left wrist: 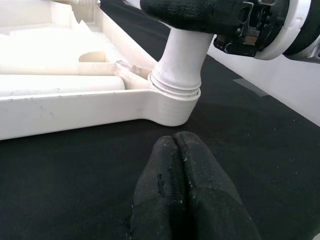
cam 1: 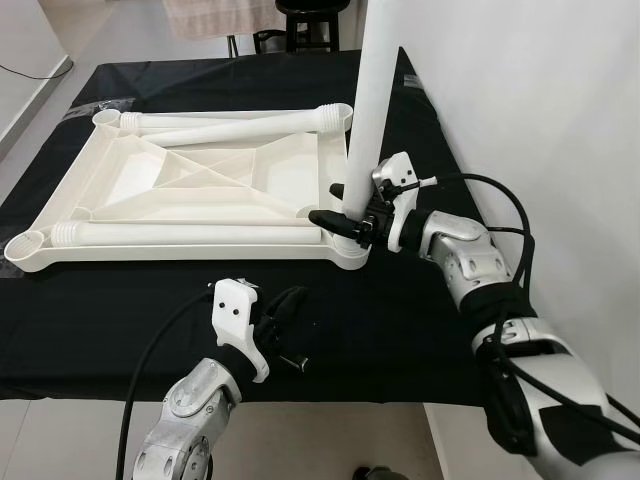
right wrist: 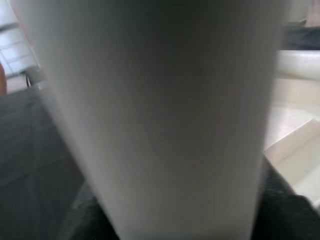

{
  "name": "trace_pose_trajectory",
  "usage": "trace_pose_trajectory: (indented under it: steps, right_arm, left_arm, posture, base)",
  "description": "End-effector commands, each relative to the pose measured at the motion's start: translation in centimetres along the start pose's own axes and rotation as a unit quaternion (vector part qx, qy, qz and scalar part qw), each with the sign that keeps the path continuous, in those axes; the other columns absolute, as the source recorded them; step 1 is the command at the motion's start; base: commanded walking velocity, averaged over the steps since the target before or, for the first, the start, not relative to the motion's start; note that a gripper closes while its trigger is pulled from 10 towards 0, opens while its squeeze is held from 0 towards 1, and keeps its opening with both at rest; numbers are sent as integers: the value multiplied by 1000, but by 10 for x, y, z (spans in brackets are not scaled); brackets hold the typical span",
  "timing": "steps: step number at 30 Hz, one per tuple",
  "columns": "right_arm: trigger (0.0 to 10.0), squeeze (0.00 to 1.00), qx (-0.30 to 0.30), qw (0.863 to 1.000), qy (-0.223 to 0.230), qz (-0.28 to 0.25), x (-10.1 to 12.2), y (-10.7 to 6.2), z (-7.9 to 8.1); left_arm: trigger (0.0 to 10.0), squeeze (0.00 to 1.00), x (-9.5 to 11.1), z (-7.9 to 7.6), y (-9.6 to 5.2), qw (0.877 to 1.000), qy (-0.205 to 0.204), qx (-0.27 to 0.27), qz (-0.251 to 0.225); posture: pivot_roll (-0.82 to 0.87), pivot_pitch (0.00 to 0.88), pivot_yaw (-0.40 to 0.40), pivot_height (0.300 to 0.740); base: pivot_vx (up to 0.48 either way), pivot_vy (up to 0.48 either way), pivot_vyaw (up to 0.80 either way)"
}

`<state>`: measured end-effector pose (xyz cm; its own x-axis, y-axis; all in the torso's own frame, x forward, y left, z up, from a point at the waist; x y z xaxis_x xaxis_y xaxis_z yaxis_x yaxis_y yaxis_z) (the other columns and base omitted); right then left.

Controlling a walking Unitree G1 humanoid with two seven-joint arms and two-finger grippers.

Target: Building children table

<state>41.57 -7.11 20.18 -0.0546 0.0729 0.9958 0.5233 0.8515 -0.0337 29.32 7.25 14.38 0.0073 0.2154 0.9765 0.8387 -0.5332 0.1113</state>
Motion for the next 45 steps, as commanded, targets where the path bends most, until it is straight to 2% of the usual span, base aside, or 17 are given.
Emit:
trace_pose_trajectory:
  steps: [1, 12, 13, 14, 15, 16, 18, 26, 27, 29, 30, 31, 32, 36, 37, 42, 45]
  right_arm:
    - [0, 0, 23, 1000, 18, 3, -3, 4, 7]
    - [0, 0, -89, 995, -21, 39, -28, -13, -16]
    - [0, 0, -226, 972, -8, 62, -47, -22, -33]
    - [0, 0, -226, 972, -8, 62, -47, -22, -33]
    - [0, 0, -365, 927, 11, 83, -66, -43, -43]
    - [0, 0, -365, 927, 11, 83, -66, -43, -43]
    - [0, 0, -406, 909, 31, 84, -84, -40, -3]
    - [0, 0, -350, 933, 7, 77, -75, -3, 2]
    - [10000, 0, -346, 935, 10, 75, -75, -2, 2]
    - [10000, 0, -345, 936, 12, 72, -74, -1, 2]
    - [10000, 725, -328, 943, 17, 57, -69, 2, 3]
    - [10000, 725, -328, 943, 21, 51, -64, 2, 7]
    - [10000, 1000, -319, 947, 15, 42, -57, 3, 8]
    - [10000, 1000, -290, 957, 2, 17, -38, 4, 2]
    - [10000, 0, -259, 966, -8, -2, -25, 5, -2]
    - [10000, 0, -180, 982, -52, -13, -6, 6, -5]
    - [10000, 0, -45, 995, -83, 14, -2, 6, 8]
  left_arm:
    - [10000, 0, -7, -1, -2, 1000, -6, 3, 9]
    - [10000, 0, -6, -2, -3, 1000, -7, 3, 8]
    - [10000, 0, -5, -1, -3, 1000, -7, 3, 8]
    - [10000, 0, -5, -1, -3, 1000, -7, 3, 8]
    - [10000, 0, -5, 0, -3, 1000, -6, 4, 7]
    - [10000, 0, -5, 0, -3, 1000, -6, 4, 7]
    - [10000, 0, -4, 2, -3, 1000, -6, 4, 7]
    - [10000, 0, -4, 4, -3, 1000, -3, 4, 9]
    - [10000, 0, -4, 5, -3, 1000, -2, 7, 8]
    - [10000, 0, -4, 5, -3, 1000, -2, 9, 8]
    - [10000, 0, -4, 5, -3, 1000, -3, 9, 8]
    - [10000, 0, -4, 5, -2, 1000, -3, 8, 8]
    - [10000, 0, -4, 5, -2, 1000, -4, 7, 8]
    - [10000, 0, -4, 5, -2, 1000, -5, 5, 9]
    - [10000, 0, -4, 4, -1, 1000, -6, 4, 9]
    - [10000, 0, -4, 3, -1, 1000, -7, 4, 9]
    - [10000, 0, -5, 3, -1, 1000, -7, 4, 9]
  posture:
    - [40, 160, -16, 740]
    - [31, 170, -22, 740]
    - [22, 177, -23, 740]
    - [22, 177, -23, 740]
    - [19, 179, -19, 740]
    - [19, 179, -19, 740]
    - [13, 183, 15, 740]
    - [29, 167, 7, 740]
    - [30, 166, 5, 740]
    - [30, 166, 5, 740]
    - [26, 164, 5, 740]
    - [26, 164, 5, 740]
    - [30, 162, 6, 740]
    - [27, 160, 7, 740]
    - [28, 161, 4, 740]
    - [30, 160, 2, 740]
    - [33, 160, -3, 740]
  base:
    - [0, 0, 0]
    - [0, 0, 0]
    - [0, 0, 0]
    - [0, 0, 0]
    - [0, 0, 0]
    - [0, 0, 0]
    - [0, 0, 0]
    - [0, 0, 0]
    - [0, 0, 0]
    - [0, 0, 0]
    - [0, 0, 0]
    - [0, 0, 0]
    - [0, 0, 0]
    - [0, 0, 0]
    - [0, 0, 0]
    - [0, 0, 0]
    - [0, 0, 0]
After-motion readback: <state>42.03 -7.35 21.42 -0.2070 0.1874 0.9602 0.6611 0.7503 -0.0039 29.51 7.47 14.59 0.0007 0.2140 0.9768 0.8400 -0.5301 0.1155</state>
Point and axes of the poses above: a point about 5 cm out from each wrist's last joint towards the gripper, its own y axis pointing out of the wrist towards the gripper, its own x axis along the axis of the wrist's last joint, z = x × y, the point moved 6 cm from there along y, pointing out of the wrist towards the gripper, and after that the axes turned 2 degrees about -y, right-handed, at the moved point
